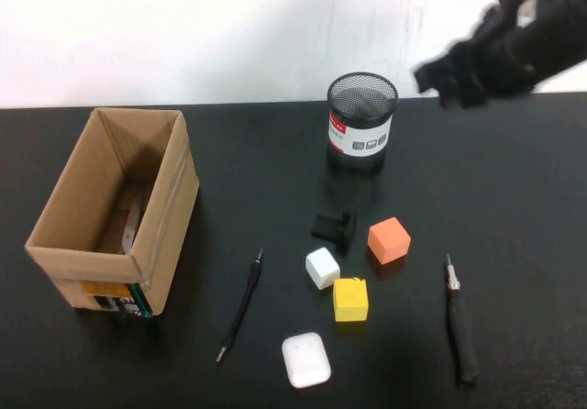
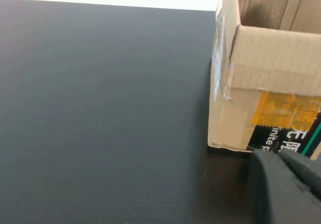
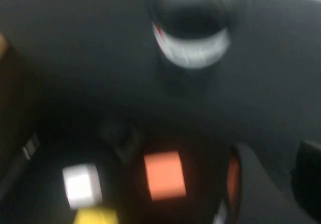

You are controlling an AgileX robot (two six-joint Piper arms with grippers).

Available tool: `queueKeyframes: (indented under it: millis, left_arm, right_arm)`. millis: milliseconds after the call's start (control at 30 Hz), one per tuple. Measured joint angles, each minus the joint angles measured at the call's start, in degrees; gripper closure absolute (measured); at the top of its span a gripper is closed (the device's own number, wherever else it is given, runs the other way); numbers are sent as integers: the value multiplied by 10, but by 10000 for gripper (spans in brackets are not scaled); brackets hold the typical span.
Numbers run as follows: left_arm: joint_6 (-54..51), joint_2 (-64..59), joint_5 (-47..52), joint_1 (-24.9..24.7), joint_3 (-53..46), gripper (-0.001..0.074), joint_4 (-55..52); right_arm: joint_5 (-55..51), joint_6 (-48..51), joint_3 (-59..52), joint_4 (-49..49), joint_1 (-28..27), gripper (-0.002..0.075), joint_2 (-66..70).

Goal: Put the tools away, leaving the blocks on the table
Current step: Pick up the black Screwdriver from the table

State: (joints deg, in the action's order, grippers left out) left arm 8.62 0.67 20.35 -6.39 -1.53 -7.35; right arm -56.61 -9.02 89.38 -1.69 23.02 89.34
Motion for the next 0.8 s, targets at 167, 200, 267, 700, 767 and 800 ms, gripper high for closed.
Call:
queueKeyframes:
  millis: [167,200,267,700,767,800]
  left_arm:
    - [0,0,0,0,0,739,0]
    - [0,0,0,0,0,739,0]
    - [0,0,0,0,0,739,0]
    - [0,0,0,0,0,739,0]
    - [0,0,0,0,0,739,0]
    - [0,0,0,0,0,739,0]
  right_arm:
    - [-93,1,-1,13,0,561,10]
    - [-100,2,-2,17,0,561,10]
    - [-95,2,-13,22,0,561,5]
    - [73,-58,-287,49,1,560,-42]
    - [103,-58,-309,49,6,560,-40]
    - [118,-58,-318,49,12,554,-40]
